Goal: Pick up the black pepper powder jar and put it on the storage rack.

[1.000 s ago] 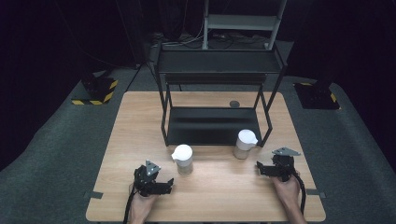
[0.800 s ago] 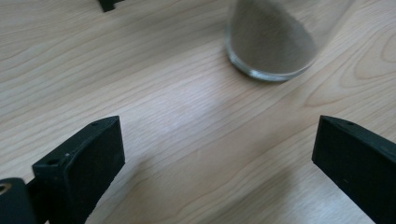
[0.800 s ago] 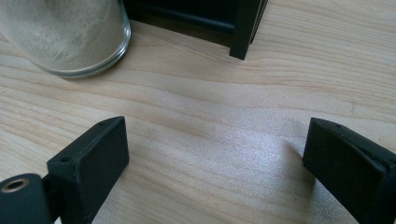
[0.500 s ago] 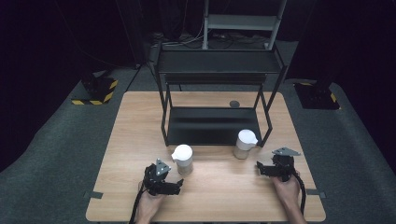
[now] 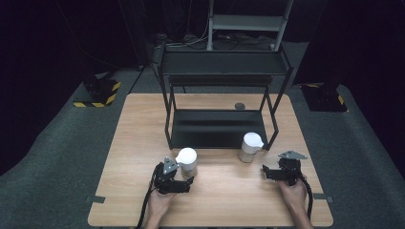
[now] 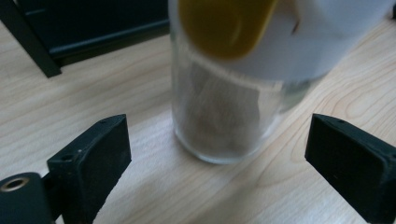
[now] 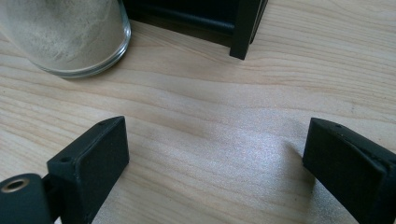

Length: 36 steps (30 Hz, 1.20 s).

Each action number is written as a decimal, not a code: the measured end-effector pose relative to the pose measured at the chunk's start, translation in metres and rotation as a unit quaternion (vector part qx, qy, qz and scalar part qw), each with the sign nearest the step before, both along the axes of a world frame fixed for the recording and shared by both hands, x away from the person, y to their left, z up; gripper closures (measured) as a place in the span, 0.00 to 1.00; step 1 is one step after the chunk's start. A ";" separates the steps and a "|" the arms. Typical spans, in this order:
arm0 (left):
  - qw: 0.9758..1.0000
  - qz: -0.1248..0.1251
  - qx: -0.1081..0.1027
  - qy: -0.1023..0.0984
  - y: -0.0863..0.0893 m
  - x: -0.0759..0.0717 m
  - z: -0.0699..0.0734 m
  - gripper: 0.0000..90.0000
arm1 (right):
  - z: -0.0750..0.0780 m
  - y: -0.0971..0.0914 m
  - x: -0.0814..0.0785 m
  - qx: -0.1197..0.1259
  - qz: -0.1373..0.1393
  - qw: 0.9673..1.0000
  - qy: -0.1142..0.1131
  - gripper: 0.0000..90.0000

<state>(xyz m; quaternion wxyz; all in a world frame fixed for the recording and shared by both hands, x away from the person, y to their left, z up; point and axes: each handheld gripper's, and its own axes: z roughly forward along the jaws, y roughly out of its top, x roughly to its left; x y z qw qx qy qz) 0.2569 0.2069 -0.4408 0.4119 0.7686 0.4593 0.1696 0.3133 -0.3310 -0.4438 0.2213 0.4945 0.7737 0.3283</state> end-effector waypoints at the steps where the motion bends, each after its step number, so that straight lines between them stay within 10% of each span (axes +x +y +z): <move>1: 1.000 0.000 -0.002 -0.002 -0.001 0.001 0.001 0.09 | 0.000 0.000 0.000 0.000 0.000 1.000 0.000 0.07; 36: 1.000 -0.008 0.010 -0.027 -0.018 0.013 0.006 0.32 | 0.000 0.000 0.000 0.000 0.000 1.000 0.000 0.07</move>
